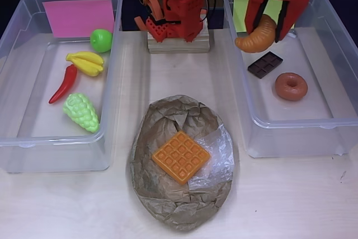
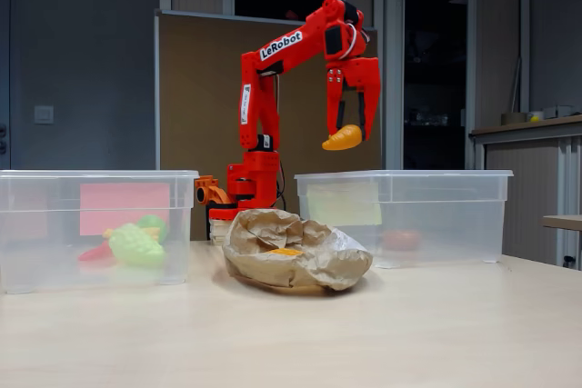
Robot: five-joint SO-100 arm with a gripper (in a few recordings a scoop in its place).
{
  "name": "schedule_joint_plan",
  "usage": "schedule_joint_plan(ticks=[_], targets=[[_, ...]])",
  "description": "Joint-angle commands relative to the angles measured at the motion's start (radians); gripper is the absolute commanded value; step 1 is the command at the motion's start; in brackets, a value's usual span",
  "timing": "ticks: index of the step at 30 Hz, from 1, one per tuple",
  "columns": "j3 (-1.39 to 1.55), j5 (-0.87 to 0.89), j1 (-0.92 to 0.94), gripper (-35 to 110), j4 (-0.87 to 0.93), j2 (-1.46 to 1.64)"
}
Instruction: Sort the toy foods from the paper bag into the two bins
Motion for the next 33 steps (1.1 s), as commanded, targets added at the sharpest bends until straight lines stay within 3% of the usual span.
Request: schedule_joint_plan(ticks=[1,7,14,23,33], targets=[[0.034,0.189,-0.109,0,-0.02,0.038],[0.115,0.347,-0.204,0,-0.133,0.026],[0.192,0.368,-0.224,0,-0.316,-0.061],[0.31,0.242,-0.15,0,-0.64,-0.209],[0.288,0.123,-0.098,0,-0.79,-0.353]])
